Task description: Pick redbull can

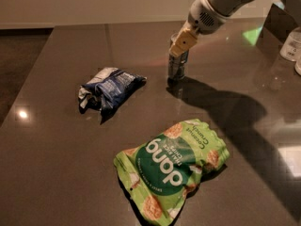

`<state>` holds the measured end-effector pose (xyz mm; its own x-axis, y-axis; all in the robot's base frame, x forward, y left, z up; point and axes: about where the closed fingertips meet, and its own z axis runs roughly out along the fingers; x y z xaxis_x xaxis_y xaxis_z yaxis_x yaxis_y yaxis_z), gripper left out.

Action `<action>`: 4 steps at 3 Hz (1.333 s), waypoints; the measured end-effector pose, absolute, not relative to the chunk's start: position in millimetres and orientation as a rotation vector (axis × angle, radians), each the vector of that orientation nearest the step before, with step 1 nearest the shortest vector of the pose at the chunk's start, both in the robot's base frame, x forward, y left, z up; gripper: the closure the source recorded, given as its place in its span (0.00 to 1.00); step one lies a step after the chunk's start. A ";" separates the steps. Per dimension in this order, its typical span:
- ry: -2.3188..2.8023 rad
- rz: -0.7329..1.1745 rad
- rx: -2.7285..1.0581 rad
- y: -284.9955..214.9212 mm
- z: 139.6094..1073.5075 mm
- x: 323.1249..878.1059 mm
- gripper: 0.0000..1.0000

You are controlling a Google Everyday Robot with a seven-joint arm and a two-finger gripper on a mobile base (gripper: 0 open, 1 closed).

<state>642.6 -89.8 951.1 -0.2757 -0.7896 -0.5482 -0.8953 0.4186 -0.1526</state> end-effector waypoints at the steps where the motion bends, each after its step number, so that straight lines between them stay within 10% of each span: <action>1: 1.992 0.279 -1.514 -73.8 995.2 623.5 1.00; 4: 1.872 0.352 -1.603 -58.2 1028.0 593.7 1.00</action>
Offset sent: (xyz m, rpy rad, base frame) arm -0.0529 0.0325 0.1097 0.0525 -0.1286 0.2750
